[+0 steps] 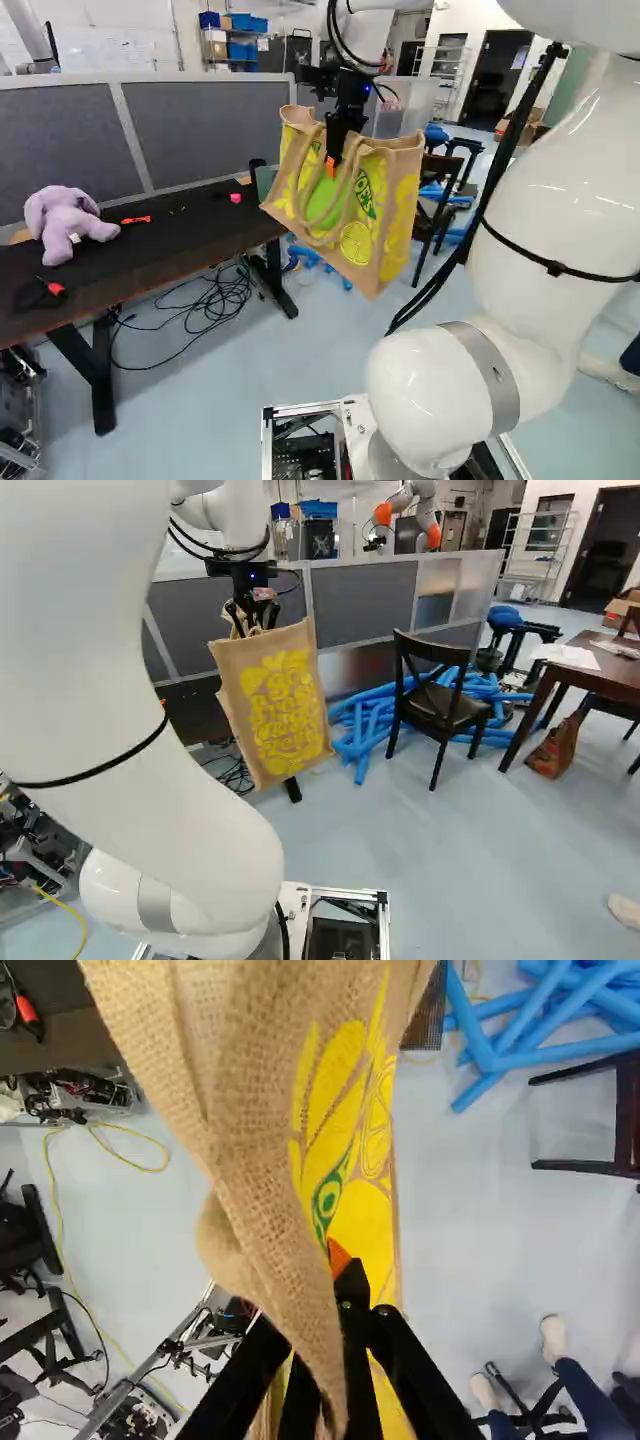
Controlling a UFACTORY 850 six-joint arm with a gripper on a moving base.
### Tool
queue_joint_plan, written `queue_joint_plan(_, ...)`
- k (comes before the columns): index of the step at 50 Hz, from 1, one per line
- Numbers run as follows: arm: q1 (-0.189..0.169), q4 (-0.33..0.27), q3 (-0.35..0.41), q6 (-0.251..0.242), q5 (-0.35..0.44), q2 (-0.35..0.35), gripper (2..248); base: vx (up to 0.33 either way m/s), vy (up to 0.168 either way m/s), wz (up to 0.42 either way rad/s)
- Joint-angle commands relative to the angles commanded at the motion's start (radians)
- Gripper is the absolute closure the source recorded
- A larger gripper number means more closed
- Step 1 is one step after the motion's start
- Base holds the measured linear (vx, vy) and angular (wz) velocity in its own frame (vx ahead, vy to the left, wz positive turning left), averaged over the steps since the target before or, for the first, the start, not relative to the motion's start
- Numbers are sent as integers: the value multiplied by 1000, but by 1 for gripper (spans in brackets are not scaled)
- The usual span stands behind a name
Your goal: Pick up the bag on the ground and place it on the table
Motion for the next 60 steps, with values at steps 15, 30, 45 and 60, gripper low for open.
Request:
queue_joint_plan(15,0,0,0,0,0,0,229,198,94,232)
queue_joint_plan(30,0,0,0,0,0,0,229,196,161,260)
queue_joint_plan(45,0,0,0,0,0,0,229,186,118,280)
queue_joint_plan(60,0,0,0,0,0,0,229,163,102,265)
